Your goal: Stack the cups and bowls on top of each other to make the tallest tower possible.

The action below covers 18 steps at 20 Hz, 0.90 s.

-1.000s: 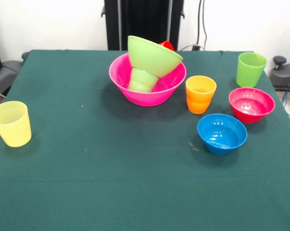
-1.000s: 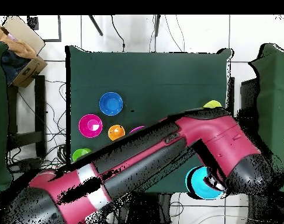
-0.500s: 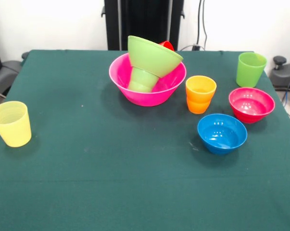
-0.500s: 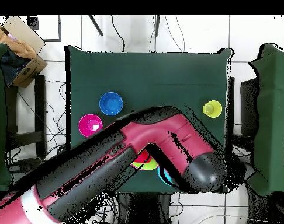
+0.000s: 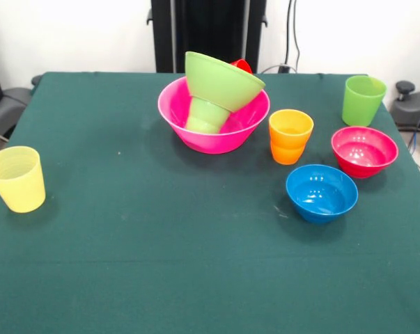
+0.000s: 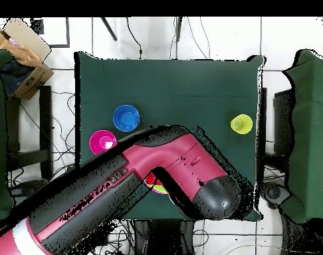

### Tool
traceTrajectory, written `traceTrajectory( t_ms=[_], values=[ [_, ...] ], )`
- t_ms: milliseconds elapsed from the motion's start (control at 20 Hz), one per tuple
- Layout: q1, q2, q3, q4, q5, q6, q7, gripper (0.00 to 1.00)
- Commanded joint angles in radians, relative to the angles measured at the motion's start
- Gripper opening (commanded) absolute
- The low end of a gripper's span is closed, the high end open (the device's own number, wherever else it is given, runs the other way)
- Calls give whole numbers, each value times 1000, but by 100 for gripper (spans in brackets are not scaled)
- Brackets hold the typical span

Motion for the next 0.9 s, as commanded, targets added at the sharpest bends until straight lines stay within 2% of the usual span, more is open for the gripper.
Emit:
traceTrajectory(
  t_ms=[50,250,350,900],
  values=[
    [-6,99,184,39,95,125,232,0],
    [3,163,199,26,89,149,202,0],
    [3,195,208,16,109,175,222,0],
    [-5,236,204,-2,149,213,189,0]
  ],
)
